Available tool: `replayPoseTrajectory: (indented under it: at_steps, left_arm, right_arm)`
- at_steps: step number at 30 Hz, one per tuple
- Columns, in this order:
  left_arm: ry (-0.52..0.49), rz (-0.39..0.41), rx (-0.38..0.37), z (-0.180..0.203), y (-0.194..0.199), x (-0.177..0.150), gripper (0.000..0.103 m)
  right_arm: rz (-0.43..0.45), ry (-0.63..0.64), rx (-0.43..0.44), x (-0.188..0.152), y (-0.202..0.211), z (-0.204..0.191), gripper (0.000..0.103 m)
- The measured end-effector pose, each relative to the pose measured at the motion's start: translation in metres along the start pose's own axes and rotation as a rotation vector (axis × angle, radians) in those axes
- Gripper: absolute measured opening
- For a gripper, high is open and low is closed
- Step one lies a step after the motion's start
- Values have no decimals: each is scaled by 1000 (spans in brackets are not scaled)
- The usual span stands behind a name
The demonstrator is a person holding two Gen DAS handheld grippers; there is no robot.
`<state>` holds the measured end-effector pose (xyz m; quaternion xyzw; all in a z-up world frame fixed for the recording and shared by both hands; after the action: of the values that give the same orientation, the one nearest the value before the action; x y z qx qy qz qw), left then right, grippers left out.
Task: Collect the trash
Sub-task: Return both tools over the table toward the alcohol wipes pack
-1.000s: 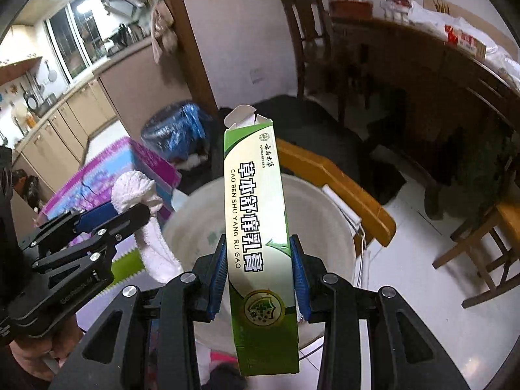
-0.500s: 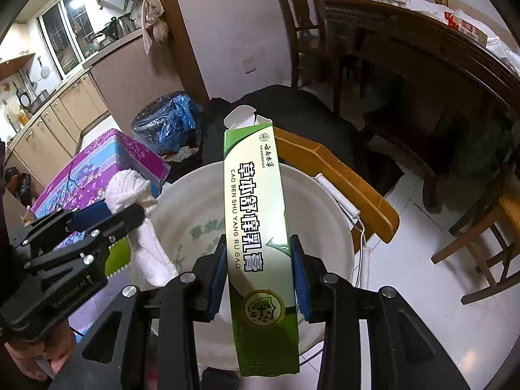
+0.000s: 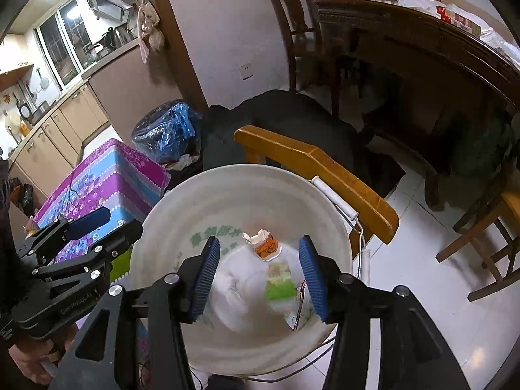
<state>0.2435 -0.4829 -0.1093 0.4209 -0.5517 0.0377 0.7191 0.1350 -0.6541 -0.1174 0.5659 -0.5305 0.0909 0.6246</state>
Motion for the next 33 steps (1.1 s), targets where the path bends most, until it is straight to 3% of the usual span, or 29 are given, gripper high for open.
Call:
replayPoseTrajectory:
  at_steps: [8,12,17,23,27,33]
  left_arm:
    - [6,-1,5,-1,7,-5,59]
    - [27,11,13,-13,22,-10,63]
    - [58,50,59,-49,64,-30,67]
    - [172,102,198,-142,131,-63,72]
    - [279,130,350,-222,185,-95,76]
    - [520,131,597,-347,262,-153,84]
  right_arm:
    - [30,17,2,-2,14,-8,52]
    - [113,34,39,-2,42,-21,52]
    - [244,85,152,-18,86,-64,59]
    - [288,140,313,-47,107,-132,67]
    - [249,186,420,-66,107,-183,72]
    - [171,254,549,-97,99,-257,78]
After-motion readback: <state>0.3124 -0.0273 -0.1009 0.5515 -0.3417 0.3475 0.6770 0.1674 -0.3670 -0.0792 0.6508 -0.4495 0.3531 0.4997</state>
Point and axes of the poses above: each gripper's, at about its wrist camera, not at the fingertips, and y roughly against the way its jaws point, z to its right, x to its top, the point moved 1 cm from there along -y, roughly the way its jaws point, and after that the axes turned 15 degrees about z, right-handed, at the moved point
